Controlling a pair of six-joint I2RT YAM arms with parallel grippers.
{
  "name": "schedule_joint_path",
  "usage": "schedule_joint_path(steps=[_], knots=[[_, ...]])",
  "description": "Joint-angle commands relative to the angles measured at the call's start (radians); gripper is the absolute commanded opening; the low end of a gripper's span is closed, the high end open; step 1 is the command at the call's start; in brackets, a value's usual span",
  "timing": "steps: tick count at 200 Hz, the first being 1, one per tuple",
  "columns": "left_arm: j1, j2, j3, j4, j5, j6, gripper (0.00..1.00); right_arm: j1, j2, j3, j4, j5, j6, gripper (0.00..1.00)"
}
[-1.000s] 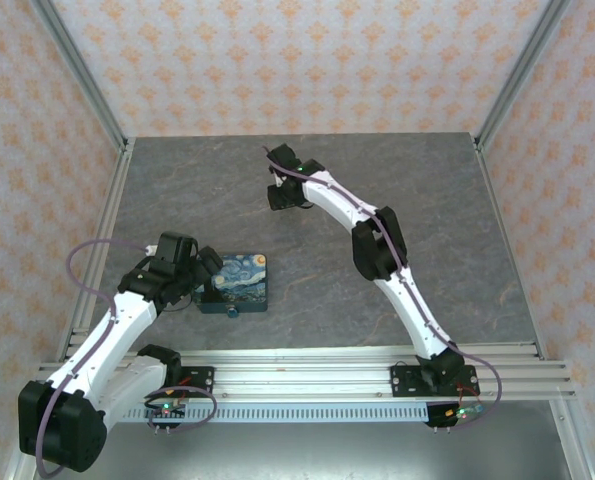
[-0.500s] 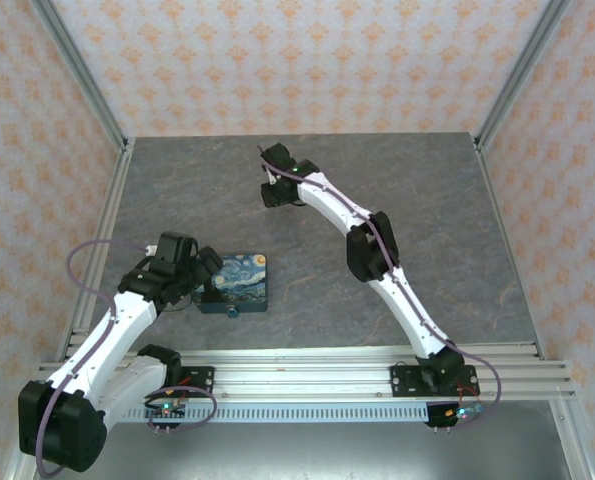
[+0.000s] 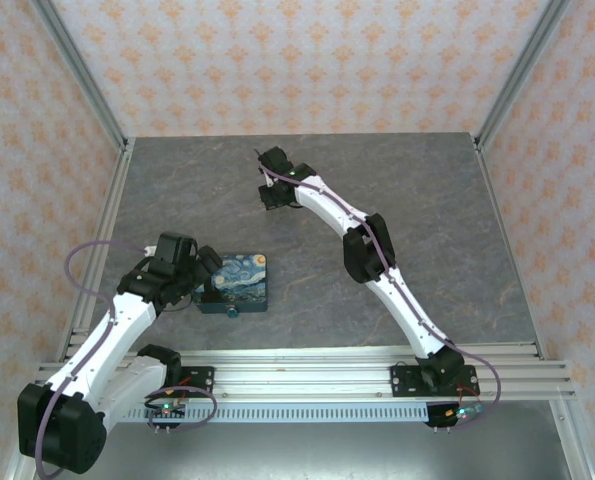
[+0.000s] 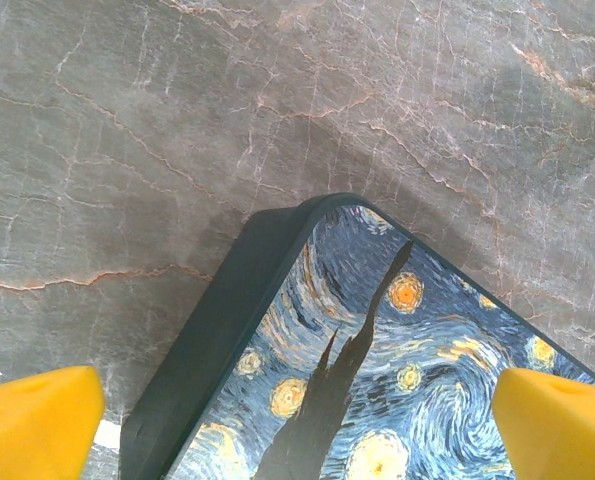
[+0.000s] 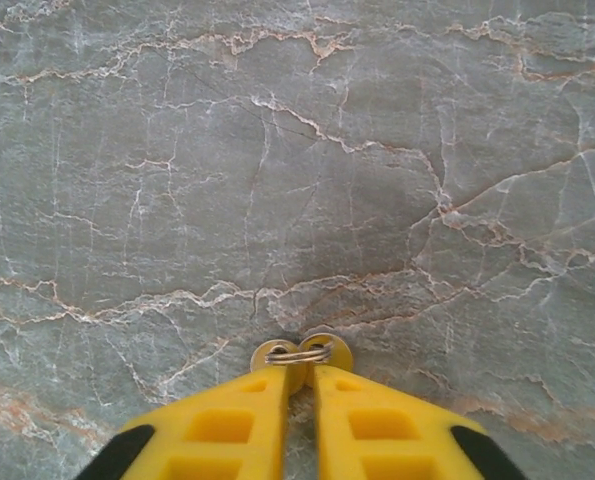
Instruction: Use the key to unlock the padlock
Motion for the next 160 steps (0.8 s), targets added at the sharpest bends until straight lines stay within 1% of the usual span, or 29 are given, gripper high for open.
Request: schedule_joint_path(steps=[1, 18, 53, 111, 145, 160], knots=[[-0.006, -0.013, -0.006, -0.03, -0.011, -0.014, 1.0, 0.009, 0.025, 0.032, -0.021, 0.013, -0.001, 0.07], [-0.006, -0.015, -0.005, -0.034, -0.011, -0.015, 1.0, 0.009, 0.015, 0.031, -0.027, 0.01, -0.001, 0.0], [-0.006, -0.023, -0.005, -0.036, -0.012, -0.016, 1.0, 0.009, -0.03, 0.029, -0.054, 0.019, 0.01, 0.0], [-0.007, -0.03, -0.003, -0.031, -0.011, -0.013, 1.0, 0.009, -0.164, -0.014, -0.121, 0.013, 0.045, 0.0], [-0.006, -0.031, 0.004, -0.03, -0.009, 0.0, 1.0, 0.009, -0.253, -0.122, -0.116, 0.019, 0.046, 0.0], [-0.005, -0.03, 0.008, -0.028, -0.012, 0.008, 1.0, 0.009, -0.302, -0.211, -0.075, 0.025, 0.05, 0.0]])
